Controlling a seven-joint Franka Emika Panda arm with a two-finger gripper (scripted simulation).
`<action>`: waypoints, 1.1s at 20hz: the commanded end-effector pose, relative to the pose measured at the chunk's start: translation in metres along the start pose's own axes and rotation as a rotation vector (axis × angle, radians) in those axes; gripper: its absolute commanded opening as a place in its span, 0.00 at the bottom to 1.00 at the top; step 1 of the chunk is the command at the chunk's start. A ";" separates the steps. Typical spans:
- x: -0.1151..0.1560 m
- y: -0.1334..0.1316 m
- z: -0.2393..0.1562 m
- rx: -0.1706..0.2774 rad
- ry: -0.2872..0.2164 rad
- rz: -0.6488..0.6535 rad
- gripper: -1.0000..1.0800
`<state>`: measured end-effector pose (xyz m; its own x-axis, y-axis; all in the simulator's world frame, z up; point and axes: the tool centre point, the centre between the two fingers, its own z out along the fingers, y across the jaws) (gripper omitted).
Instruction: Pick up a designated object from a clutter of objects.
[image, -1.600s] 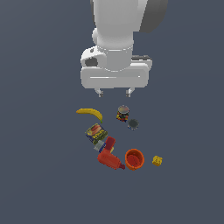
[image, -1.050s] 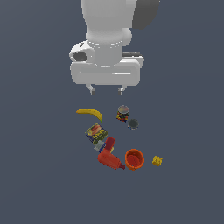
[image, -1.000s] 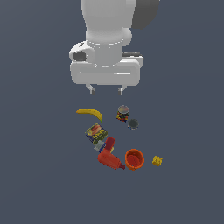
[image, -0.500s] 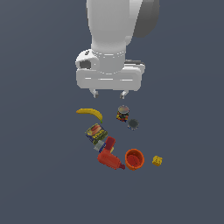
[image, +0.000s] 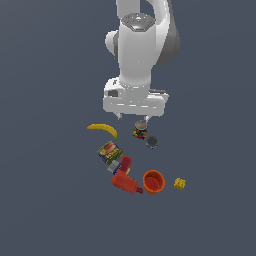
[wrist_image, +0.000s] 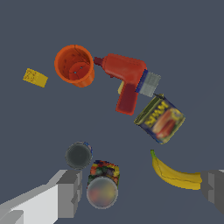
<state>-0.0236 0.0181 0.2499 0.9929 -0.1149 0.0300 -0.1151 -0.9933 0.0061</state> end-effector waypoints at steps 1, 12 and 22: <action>-0.013 -0.008 0.023 0.000 -0.004 0.022 0.96; -0.083 -0.033 0.108 0.003 -0.022 0.113 0.96; -0.118 -0.040 0.137 0.004 -0.030 0.151 0.96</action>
<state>-0.1291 0.0688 0.1121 0.9659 -0.2591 0.0004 -0.2591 -0.9659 0.0005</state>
